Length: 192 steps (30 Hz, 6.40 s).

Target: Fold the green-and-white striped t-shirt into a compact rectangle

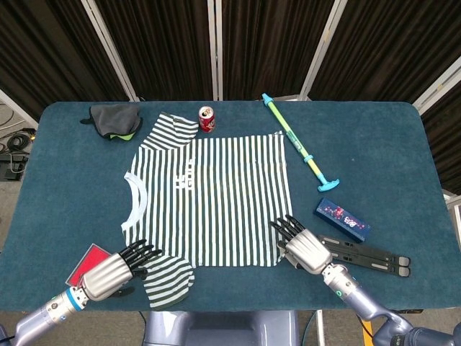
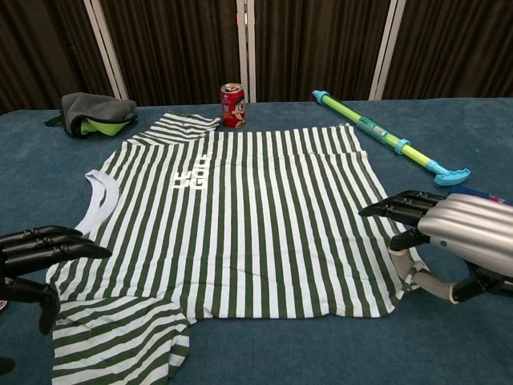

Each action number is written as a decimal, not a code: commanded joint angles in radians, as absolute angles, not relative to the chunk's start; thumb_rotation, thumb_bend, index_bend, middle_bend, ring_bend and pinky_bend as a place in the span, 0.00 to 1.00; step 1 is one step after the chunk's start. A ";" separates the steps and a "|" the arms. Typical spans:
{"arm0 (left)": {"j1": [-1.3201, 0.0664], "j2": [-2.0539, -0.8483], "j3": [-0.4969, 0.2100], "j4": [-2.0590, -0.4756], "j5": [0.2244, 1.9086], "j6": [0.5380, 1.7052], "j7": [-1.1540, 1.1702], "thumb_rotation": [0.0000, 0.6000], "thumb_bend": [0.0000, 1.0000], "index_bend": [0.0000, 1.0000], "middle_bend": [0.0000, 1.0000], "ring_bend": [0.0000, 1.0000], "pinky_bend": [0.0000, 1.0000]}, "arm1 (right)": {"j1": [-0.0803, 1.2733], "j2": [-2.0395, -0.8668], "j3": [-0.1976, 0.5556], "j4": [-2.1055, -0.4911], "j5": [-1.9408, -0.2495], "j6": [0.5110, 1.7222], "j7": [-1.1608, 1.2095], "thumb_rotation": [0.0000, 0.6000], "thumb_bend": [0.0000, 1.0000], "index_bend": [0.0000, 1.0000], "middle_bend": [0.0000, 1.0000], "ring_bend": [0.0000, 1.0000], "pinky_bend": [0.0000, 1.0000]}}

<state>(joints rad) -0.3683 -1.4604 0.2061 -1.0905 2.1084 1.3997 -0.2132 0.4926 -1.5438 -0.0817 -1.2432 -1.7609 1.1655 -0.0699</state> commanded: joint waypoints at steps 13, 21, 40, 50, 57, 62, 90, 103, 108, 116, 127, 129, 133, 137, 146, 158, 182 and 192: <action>-0.369 -1.551 0.252 -0.991 2.061 1.366 -0.242 1.00 0.30 0.44 0.00 0.00 0.00 | 0.491 -1.545 -0.086 -1.229 -1.754 1.177 -0.066 1.00 0.45 0.72 0.05 0.00 0.00; -0.382 -1.578 0.263 -0.987 2.050 1.358 -0.235 1.00 0.33 0.44 0.00 0.00 0.00 | 0.493 -1.547 -0.086 -1.229 -1.754 1.184 -0.061 1.00 0.45 0.72 0.05 0.00 0.00; -0.402 -1.633 0.269 -0.975 2.011 1.342 -0.224 1.00 0.39 0.44 0.00 0.00 0.00 | 0.495 -1.556 -0.088 -1.227 -1.748 1.188 -0.058 1.00 0.45 0.72 0.05 0.00 0.00; -0.412 -1.638 0.275 -0.980 1.994 1.335 -0.218 1.00 0.44 0.45 0.00 0.00 0.00 | 0.496 -1.554 -0.089 -1.230 -1.748 1.193 -0.056 1.00 0.45 0.72 0.05 0.00 0.00; -0.415 -1.640 0.281 -0.990 1.977 1.326 -0.230 1.00 0.54 0.53 0.00 0.00 0.00 | 0.498 -1.551 -0.090 -1.235 -1.749 1.195 -0.058 1.00 0.46 0.72 0.05 0.00 0.00; -0.414 -1.639 0.284 -0.998 1.966 1.330 -0.247 1.00 0.55 0.70 0.00 0.00 0.00 | 0.498 -1.551 -0.093 -1.234 -1.750 1.194 -0.055 1.00 0.46 0.72 0.06 0.00 0.00; -0.388 -1.477 0.390 -1.145 2.100 1.555 -0.252 1.00 0.57 0.82 0.00 0.00 0.00 | 0.574 -1.422 -0.206 -1.340 -1.977 1.266 0.022 1.00 0.45 0.73 0.09 0.00 0.00; -0.366 -1.420 0.441 -1.156 2.153 1.616 -0.271 1.00 0.57 0.82 0.00 0.00 0.00 | 0.553 -1.361 -0.262 -1.391 -2.017 1.283 -0.001 1.00 0.45 0.73 0.10 0.00 0.00; -0.360 -1.412 0.453 -1.155 2.170 1.626 -0.270 1.00 0.57 0.82 0.00 0.00 0.00 | 0.543 -1.350 -0.279 -1.399 -2.032 1.296 0.001 1.00 0.45 0.73 0.10 0.00 0.00; -0.353 -1.405 0.467 -1.157 2.191 1.631 -0.271 1.00 0.57 0.82 0.00 0.00 0.00 | 0.532 -1.339 -0.305 -1.414 -2.068 1.312 -0.003 1.00 0.45 0.73 0.10 0.00 0.00; -0.332 -1.399 0.485 -1.141 2.203 1.641 -0.278 1.00 0.57 0.83 0.00 0.00 0.00 | 0.521 -1.329 -0.327 -1.434 -2.099 1.316 -0.015 1.00 0.45 0.74 0.10 0.00 0.00; -0.329 -1.398 0.487 -1.137 2.206 1.642 -0.279 1.00 0.57 0.83 0.00 0.00 0.00 | 0.520 -1.329 -0.329 -1.437 -2.101 1.314 -0.017 1.00 0.45 0.74 0.10 0.00 0.00; -0.325 -1.395 0.496 -1.128 2.215 1.644 -0.282 1.00 0.57 0.83 0.00 0.00 0.00 | 0.517 -1.328 -0.333 -1.442 -2.107 1.311 -0.021 1.00 0.45 0.74 0.10 0.00 0.00; -0.320 -1.394 0.504 -1.120 2.223 1.644 -0.284 1.00 0.57 0.83 0.00 0.00 0.00 | 0.514 -1.328 -0.341 -1.445 -2.117 1.309 -0.026 1.00 0.45 0.74 0.10 0.00 0.00; -0.307 -1.389 0.523 -1.107 2.242 1.658 -0.293 1.00 0.57 0.83 0.00 0.00 0.00 | 0.508 -1.314 -0.364 -1.459 -2.147 1.308 -0.038 1.00 0.45 0.74 0.11 0.00 0.00; -0.286 -1.378 0.545 -1.078 2.254 1.671 -0.303 1.00 0.57 0.83 0.00 0.00 0.00 | 0.512 -1.299 -0.390 -1.500 -2.191 1.290 -0.061 1.00 0.45 0.74 0.11 0.00 0.00; -0.284 -1.375 0.561 -1.078 2.283 1.662 -0.305 1.00 0.61 0.86 0.00 0.00 0.00 | 0.508 -1.292 -0.409 -1.517 -2.215 1.261 -0.080 1.00 0.45 0.74 0.11 0.00 0.00; -0.288 -1.366 0.573 -1.082 2.298 1.649 -0.301 1.00 0.61 0.86 0.00 0.00 0.00 | 0.508 -1.289 -0.415 -1.520 -2.226 1.261 -0.079 1.00 0.46 0.75 0.11 0.00 0.00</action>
